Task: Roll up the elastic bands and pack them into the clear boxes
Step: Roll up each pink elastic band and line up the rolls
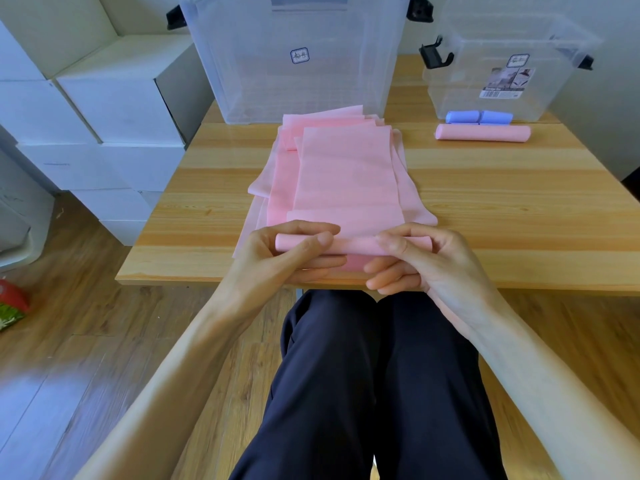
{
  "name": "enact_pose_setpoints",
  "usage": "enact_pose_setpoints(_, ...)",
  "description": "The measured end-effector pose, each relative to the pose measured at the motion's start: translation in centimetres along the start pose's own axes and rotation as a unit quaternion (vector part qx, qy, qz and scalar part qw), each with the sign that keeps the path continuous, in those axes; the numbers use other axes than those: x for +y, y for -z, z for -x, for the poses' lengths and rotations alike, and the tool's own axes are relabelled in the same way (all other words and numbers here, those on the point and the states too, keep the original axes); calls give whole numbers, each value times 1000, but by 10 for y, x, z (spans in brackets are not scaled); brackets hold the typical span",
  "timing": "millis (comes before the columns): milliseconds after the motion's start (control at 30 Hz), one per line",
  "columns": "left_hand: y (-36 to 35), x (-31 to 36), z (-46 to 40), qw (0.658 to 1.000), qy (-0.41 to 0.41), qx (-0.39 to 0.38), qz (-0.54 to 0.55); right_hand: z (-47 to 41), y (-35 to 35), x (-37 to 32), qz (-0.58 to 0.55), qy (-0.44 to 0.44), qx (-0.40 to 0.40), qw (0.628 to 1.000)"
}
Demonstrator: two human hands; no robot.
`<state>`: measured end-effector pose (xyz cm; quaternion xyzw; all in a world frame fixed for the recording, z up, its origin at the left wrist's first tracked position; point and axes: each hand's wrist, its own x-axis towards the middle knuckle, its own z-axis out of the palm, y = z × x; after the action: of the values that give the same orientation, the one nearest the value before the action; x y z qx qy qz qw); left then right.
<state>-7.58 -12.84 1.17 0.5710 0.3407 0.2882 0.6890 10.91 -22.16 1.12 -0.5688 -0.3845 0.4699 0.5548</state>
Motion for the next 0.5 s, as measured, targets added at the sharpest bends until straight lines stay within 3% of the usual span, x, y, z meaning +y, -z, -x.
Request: enact_pose_setpoints(500, 1, -2, 1, 999, -7, 9, -32, 1, -1, -2, -9, -7, -15, 1000)
